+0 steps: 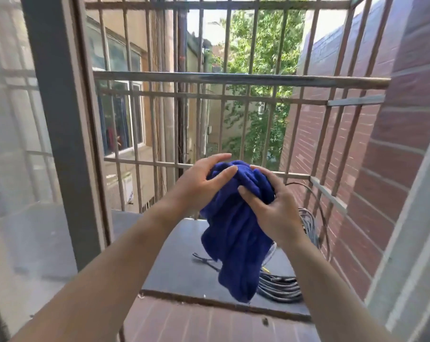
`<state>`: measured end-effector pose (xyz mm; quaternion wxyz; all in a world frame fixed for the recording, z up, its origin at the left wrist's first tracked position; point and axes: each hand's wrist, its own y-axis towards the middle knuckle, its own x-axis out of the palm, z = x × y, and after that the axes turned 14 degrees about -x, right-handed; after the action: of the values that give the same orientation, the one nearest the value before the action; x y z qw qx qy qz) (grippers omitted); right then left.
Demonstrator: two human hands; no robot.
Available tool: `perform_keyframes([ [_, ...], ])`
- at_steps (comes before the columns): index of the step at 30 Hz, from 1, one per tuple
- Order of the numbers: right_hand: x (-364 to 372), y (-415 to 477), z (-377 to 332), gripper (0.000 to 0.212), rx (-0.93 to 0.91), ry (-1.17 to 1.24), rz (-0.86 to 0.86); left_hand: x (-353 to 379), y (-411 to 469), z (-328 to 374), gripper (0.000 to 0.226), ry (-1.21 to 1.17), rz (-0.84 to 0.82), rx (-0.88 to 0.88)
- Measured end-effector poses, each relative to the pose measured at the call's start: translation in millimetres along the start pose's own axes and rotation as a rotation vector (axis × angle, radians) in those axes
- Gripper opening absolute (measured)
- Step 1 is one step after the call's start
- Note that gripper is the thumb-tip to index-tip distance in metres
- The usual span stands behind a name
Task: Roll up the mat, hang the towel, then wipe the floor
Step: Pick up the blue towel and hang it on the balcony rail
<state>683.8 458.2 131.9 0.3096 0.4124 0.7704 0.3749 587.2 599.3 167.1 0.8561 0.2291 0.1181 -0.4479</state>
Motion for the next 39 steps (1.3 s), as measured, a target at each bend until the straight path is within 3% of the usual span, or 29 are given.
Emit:
perform_keyframes([
  [8, -1, 63, 23, 0.034, -0.091, -0.085, 0.072, 8, 82, 13, 0.033, -0.029, -0.095, 0.121],
  [15, -14, 107, 39, 0.039, -0.138, -0.246, 0.057, 15, 125, 20, 0.029, -0.123, -0.092, 0.147],
  [21, -19, 149, 44, 0.042, -0.187, -0.237, -0.017, -4, 148, 43, 0.017, -0.093, 0.037, 0.203],
  [25, -21, 181, 45, 0.025, -0.147, -0.183, -0.078, -16, 166, 64, 0.018, -0.072, 0.118, 0.276],
  [30, -30, 212, 52, 0.023, -0.063, -0.025, -0.071, -29, 184, 89, 0.021, -0.028, 0.191, 0.346],
  [32, -36, 219, 55, 0.028, -0.039, -0.014, -0.062, -33, 190, 96, 0.024, -0.029, 0.214, 0.359],
  [39, -44, 224, 58, 0.015, -0.054, -0.027, 0.017, -47, 204, 90, 0.016, 0.049, 0.235, 0.339],
])
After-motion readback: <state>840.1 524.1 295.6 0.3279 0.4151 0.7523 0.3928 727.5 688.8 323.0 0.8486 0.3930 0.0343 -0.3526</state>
